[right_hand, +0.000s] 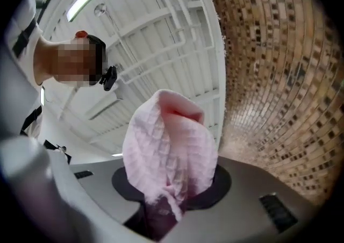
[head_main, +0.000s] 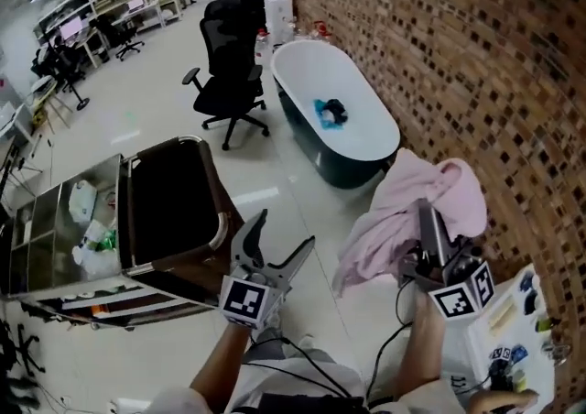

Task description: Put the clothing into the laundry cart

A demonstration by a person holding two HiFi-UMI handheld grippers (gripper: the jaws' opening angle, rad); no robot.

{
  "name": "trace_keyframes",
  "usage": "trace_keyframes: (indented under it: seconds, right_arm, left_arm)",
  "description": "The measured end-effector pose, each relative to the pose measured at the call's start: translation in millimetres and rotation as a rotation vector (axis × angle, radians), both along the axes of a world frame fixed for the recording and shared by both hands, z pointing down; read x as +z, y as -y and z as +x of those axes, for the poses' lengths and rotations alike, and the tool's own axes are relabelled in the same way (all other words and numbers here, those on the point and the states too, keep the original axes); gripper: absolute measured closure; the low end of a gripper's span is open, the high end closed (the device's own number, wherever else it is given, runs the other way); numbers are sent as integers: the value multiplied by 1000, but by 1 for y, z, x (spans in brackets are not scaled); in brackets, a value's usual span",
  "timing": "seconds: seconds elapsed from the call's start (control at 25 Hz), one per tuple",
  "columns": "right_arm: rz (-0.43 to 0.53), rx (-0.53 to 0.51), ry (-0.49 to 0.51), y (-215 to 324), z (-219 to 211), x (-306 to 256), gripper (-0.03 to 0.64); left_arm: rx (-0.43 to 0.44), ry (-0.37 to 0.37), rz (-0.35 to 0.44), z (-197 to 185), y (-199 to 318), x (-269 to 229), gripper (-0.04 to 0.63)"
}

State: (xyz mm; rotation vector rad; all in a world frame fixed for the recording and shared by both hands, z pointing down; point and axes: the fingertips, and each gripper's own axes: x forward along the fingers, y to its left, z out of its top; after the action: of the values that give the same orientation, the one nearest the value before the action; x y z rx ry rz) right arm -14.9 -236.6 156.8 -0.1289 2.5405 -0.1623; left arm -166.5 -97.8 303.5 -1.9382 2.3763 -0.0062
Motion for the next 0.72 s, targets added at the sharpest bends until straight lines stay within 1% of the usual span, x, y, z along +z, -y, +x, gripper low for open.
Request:
trace_keyframes:
  seconds: [0.04, 0.08, 0.2, 0.24, 0.36, 0.4, 0.48, 0.52, 0.56, 0.6, 0.64, 0.68, 0.72]
  right_arm:
    - [6, -77, 14, -11, -23, -8, 457]
    - [13, -129, 27, -22, -42, -17, 457]
    - [44, -210, 66, -56, -90, -51, 457]
    - [62, -254, 85, -72, -109, -66, 457]
    - [136, -440, 159, -135, -172, -115, 457]
    - [157, -479, 175, -155, -191, -130, 457]
    - [190, -559, 187, -199, -228, -151, 457]
    - [203, -608, 178, -224, -252, -155, 457]
    - [209, -647, 150, -247, -280, -154, 457]
    - [207, -670, 99, -268, -313, -146, 456]
    - [201, -673, 22, -285, -349, -130, 455]
    - [203, -651, -84, -299, -386, -105, 444]
    - [224, -607, -222, -311, -420, -72, 418]
  left_arm:
    - [-55, 4, 4, -11, -19, -3, 199]
    - [-99, 10, 6, -22, -38, -6, 199]
    - [-208, 17, 13, -54, -94, -14, 199]
    - [-251, 18, 18, -66, -115, -17, 199]
    - [-372, 46, 27, -103, -177, -23, 199]
    - [-398, 56, 28, -112, -195, -23, 199]
    - [-450, 45, 41, -128, -230, -29, 199]
    - [-475, 43, 46, -136, -247, -31, 199]
    - [-499, 47, 48, -144, -263, -33, 199]
    - [-519, 55, 50, -152, -277, -34, 199]
    - [-536, 62, 52, -160, -291, -35, 199]
    - [-553, 65, 55, -167, -305, -35, 199]
    - [-569, 62, 58, -172, -317, -33, 199]
